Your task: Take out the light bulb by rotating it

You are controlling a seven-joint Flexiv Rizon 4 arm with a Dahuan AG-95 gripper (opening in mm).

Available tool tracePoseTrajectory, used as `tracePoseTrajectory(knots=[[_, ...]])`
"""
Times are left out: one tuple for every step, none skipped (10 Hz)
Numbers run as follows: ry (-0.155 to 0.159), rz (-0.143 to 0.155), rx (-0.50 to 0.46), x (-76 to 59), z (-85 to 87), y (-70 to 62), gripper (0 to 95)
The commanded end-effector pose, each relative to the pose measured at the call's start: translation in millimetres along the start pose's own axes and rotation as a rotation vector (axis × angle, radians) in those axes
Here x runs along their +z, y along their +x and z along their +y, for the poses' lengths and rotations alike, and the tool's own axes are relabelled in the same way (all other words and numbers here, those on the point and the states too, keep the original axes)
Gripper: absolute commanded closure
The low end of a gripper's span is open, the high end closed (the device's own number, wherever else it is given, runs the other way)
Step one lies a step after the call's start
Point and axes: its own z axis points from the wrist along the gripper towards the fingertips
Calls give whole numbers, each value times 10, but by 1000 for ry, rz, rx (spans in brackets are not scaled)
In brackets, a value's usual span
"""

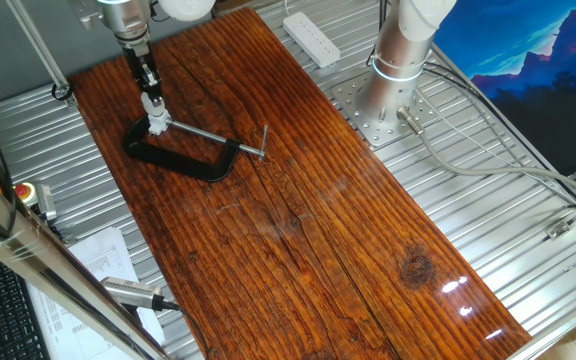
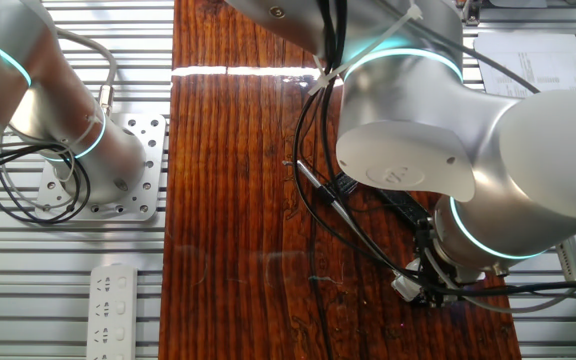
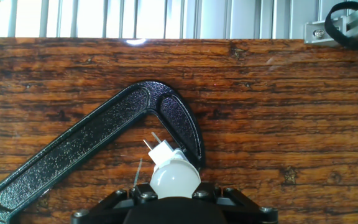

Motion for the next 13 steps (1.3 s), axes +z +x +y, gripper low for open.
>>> tracePoseTrajectory(knots=[[3,15,-315,13,-7,19,950],[2,15,-330,13,-7,19,950],[2,16,-347,13,-6,19,950],[3,16,-360,13,-6,19,950],[3,19,-406,13,-4,19,950],[3,20,-440,14,-3,19,950],[4,20,-499,14,-3,19,950],[6,20,-535,13,-3,19,950],[9,21,-579,12,-3,18,950],[20,22,-617,11,-4,18,950],[27,23,-653,8,-4,18,950],[28,24,-685,7,-4,18,950],[29,24,-714,7,-4,18,950]])
